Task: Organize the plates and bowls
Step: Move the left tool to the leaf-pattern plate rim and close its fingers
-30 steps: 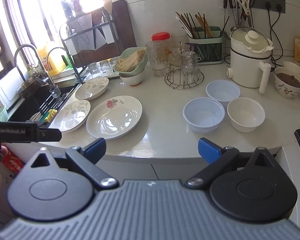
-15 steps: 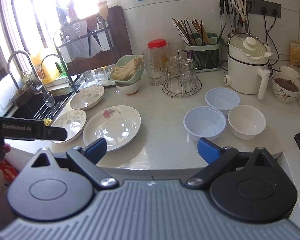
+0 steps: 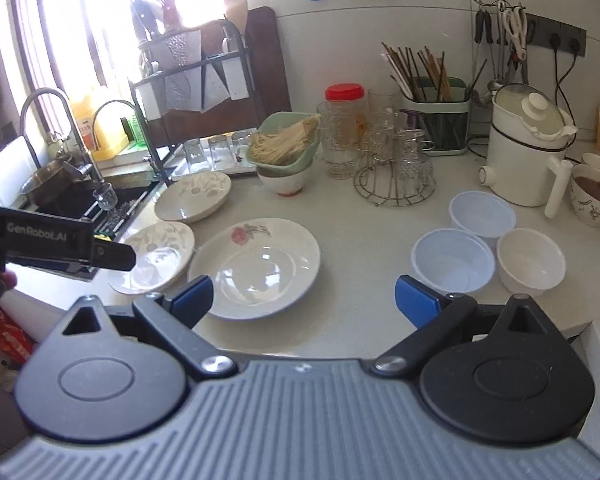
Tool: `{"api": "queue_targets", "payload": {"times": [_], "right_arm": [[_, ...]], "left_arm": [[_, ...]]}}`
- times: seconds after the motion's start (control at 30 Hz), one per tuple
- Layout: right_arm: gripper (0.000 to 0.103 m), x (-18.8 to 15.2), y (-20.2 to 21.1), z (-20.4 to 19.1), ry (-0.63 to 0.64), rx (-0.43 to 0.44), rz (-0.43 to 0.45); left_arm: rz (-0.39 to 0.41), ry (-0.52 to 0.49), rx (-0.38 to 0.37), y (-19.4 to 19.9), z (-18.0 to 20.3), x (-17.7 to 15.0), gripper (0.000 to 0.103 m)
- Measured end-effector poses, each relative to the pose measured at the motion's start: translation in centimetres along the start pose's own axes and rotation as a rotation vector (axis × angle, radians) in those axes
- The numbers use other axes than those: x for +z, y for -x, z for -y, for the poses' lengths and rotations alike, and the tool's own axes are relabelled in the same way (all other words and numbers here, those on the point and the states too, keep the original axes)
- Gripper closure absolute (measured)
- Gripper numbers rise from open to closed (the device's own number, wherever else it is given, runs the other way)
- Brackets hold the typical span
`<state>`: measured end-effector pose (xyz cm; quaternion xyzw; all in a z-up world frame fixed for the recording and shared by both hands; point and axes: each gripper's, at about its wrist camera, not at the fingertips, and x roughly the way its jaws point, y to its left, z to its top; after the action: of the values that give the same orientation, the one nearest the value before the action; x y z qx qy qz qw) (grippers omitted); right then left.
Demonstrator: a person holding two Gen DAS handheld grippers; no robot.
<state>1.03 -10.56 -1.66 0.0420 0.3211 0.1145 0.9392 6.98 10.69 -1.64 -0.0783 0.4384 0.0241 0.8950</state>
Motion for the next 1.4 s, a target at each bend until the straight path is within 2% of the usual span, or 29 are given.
{"api": "queue_targets", "payload": {"times": [0.27,0.77,0.87,0.93,1.03,1.1,1.17,1.27,1.4], "right_arm": [[0.004,1.6,-2.1,-3.8,-0.040,-0.045,0.027],[0.004,1.6,-7.6,-9.4,-0.079,-0.052,-0.046],[0.004,1.4,-9.1,-11.2,-0.070,-0.122,-0.036],[0.004,1.4,-10.1,-12.1,-0.087,-0.132,-0.042],[0.004,1.2,-11.6,-13.6,-0.123,-0.130,-0.050],[0.010,1.0,-12.7,-14.6,-0.137,-0.128,-0.060],[0.022,0.6,-13.8,-15.5,-0.156,-0.123,-0.073],[0.033,0.0,-15.4,-16.6,-0.184,-0.128,-0.095],[0.042,-0.7,-17.4,-17.6,-0.236,-0.121,-0.117]], "left_arm": [[0.011,-0.031,-0.023,-0.8,-4.4,2.8,0.001],[-0.033,-0.097,-0.110,-6.8,-11.5,5.8,0.001],[-0.041,-0.130,-0.096,-8.1,-13.3,6.5,0.001],[-0.036,-0.149,-0.061,-8.7,-14.6,7.2,0.001],[-0.047,-0.170,-0.086,-10.0,-16.7,8.3,0.001],[-0.073,-0.158,-0.120,-11.3,-18.4,8.9,0.001],[-0.086,-0.155,-0.143,-12.5,-19.8,9.4,0.002],[-0.114,-0.159,-0.174,-14.5,-21.5,9.9,0.002],[-0.162,-0.130,-0.213,-17.4,-23.5,10.1,0.002]]}}
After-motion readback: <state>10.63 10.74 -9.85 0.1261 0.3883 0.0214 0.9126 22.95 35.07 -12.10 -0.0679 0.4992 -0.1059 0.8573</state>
